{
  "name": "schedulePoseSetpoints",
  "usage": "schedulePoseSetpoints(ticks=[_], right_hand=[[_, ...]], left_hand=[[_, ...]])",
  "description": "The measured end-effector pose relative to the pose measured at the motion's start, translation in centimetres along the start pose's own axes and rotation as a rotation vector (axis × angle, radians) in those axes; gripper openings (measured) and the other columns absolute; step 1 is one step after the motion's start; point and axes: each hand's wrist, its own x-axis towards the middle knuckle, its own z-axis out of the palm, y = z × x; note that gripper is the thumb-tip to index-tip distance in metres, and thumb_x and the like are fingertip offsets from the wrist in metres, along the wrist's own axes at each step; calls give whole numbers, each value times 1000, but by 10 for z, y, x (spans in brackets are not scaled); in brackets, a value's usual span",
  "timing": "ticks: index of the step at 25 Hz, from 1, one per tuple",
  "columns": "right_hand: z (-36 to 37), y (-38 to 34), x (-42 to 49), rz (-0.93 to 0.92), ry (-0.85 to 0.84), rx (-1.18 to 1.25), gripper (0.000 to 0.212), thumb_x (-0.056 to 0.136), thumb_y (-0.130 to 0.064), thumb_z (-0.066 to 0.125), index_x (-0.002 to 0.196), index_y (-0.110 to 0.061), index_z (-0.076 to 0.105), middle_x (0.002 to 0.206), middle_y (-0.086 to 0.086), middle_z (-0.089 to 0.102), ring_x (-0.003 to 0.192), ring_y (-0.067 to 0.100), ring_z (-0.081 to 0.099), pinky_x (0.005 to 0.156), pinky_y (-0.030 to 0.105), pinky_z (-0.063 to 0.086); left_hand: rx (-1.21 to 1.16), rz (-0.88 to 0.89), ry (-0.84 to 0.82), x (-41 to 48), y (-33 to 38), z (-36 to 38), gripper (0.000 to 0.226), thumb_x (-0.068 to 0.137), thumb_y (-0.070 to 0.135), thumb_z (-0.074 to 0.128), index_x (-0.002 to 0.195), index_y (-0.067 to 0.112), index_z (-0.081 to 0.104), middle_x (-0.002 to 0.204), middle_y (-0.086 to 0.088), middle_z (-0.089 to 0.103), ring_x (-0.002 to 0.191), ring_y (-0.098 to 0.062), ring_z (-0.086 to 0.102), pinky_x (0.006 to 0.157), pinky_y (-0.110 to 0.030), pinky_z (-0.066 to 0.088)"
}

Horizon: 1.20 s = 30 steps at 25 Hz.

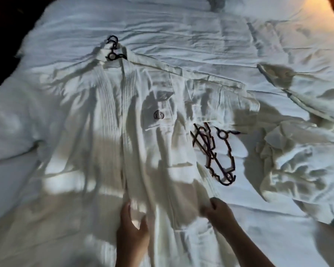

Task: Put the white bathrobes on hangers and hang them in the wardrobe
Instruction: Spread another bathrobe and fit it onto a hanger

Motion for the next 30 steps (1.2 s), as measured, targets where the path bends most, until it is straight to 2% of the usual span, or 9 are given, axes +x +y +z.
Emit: schedulePoseSetpoints(ticks=[2, 4, 8, 12, 15, 19, 24, 27, 30], right_hand=[[-13, 4, 2, -27, 170, 97, 23, 87, -23, 72, 73, -15, 57, 66, 0, 61, 62, 18, 57, 51, 26, 41], [-23, 7, -5, -47, 249, 185, 19, 91, -24, 72, 79, -14, 60, 71, 4, 64, 65, 23, 59, 55, 30, 42], [-26, 39, -20, 101, -390, 766, 28, 90, -1, 70, 117, -3, 66, 110, 25, 73, 98, 41, 71, 84, 47, 60], [-23, 66, -26, 12, -264, 538, 48, 72, -20, 84, 116, -3, 72, 103, 15, 78, 96, 32, 75, 90, 48, 60], [-25, 82, -45, -61, -456, 630, 52, 73, 1, 83, 122, -10, 70, 114, 14, 75, 106, 30, 72, 92, 46, 57], [-22, 94, -70, -208, -311, 527, 46, 74, -14, 79, 120, -15, 72, 111, 13, 75, 102, 28, 73, 82, 38, 60], [-41, 133, -110, 83, -500, 136, 33, 77, -9, 79, 109, -16, 71, 104, 9, 75, 98, 25, 68, 74, 30, 52], [-29, 158, -126, 68, -227, -68, 8, 89, -9, 66, 91, -16, 71, 86, 3, 73, 83, 22, 68, 69, 32, 49], [-18, 170, -140, 194, -452, -133, 21, 84, -12, 72, 105, -12, 71, 90, 5, 75, 75, 15, 67, 64, 27, 51]], left_hand=[[-49, -17, 20, 3, -11, -13, 12, 89, 19, 74, 96, 15, 65, 80, 1, 68, 87, -34, 68, 71, -35, 44], [-63, -19, 54, 8, -21, -23, 15, 94, 21, 69, 82, 14, 62, 72, -1, 67, 78, -32, 67, 66, -36, 44], [-65, -57, -171, 0, -32, -25, 9, 92, 21, 74, 99, 20, 68, 88, 5, 73, 87, -18, 70, 75, -32, 51], [-55, -80, -104, -11, -54, -34, 20, 93, 27, 73, 85, 10, 69, 74, -7, 73, 74, -27, 72, 65, -36, 55], [-182, -108, -252, -39, -60, -41, 12, 87, 24, 81, 92, 21, 71, 83, 8, 75, 89, -14, 72, 75, -28, 55], [-141, -160, -241, -56, -75, -38, 14, 91, 11, 76, 81, 20, 71, 70, 13, 73, 91, -24, 74, 65, -20, 53], [-418, -387, -644, -99, -99, -46, 26, 89, 5, 73, 114, 10, 71, 113, -14, 76, 104, -31, 73, 92, -49, 56], [-237, -330, -575, -111, -140, -44, 27, 81, 18, 77, 108, 15, 76, 110, -10, 77, 104, -30, 73, 100, -57, 53], [-175, -333, -636, -128, -165, -35, 41, 68, 25, 81, 107, 13, 76, 108, -9, 78, 107, -31, 72, 100, -50, 54]])
